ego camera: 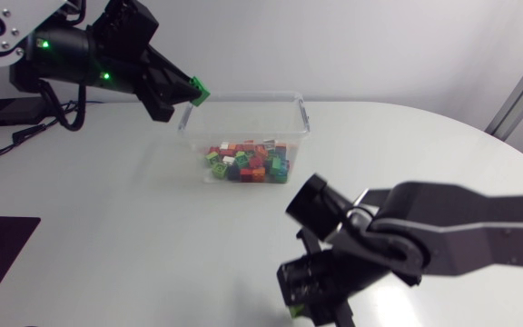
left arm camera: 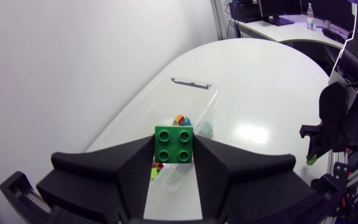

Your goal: Place the duplo bricks in the container

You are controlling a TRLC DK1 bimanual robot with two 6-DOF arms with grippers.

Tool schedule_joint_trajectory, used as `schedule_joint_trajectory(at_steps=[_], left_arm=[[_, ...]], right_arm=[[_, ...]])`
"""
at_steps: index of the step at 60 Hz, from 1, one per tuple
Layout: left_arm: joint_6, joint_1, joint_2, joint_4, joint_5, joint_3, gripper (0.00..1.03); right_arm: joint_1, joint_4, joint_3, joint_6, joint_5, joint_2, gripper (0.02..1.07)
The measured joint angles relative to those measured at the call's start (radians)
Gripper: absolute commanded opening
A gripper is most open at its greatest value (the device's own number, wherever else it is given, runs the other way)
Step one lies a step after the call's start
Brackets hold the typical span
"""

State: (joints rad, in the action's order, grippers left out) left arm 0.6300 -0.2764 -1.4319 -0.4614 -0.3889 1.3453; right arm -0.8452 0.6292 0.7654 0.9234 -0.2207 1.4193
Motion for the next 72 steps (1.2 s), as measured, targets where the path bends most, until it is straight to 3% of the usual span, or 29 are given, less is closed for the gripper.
schedule_joint_trajectory(at_steps=[16,35,40,43,48,54,72], left_arm=[[-0.118,-0.038,-0.277,0.056,0.007,0.205,0.05],[-0.207,-0.048,-0.546,0.101,0.146,0.429,0.07],[-0.237,-0.040,-0.598,0.111,0.188,0.481,0.26],[-0.254,-0.032,-0.628,0.116,0.204,0.512,0.56],[-0.272,-0.017,-0.663,0.120,0.242,0.546,0.86],[-0.280,-0.013,-0.666,0.119,0.249,0.546,0.96],[-0.295,0.008,-0.619,0.121,0.249,0.473,0.98]], right_arm=[[0.306,-0.002,0.156,-0.008,-0.151,-0.008,0.26],[0.505,-0.156,0.327,-0.181,-0.256,0.057,0.26],[0.528,-0.204,0.354,-0.239,-0.266,0.067,0.26],[0.539,-0.223,0.375,-0.270,-0.274,0.076,0.26],[0.560,-0.293,0.417,-0.338,-0.274,0.109,0.26],[0.569,-0.323,0.465,-0.389,-0.274,0.150,0.25],[0.565,-0.481,0.589,-0.536,-0.215,0.280,0.25]])
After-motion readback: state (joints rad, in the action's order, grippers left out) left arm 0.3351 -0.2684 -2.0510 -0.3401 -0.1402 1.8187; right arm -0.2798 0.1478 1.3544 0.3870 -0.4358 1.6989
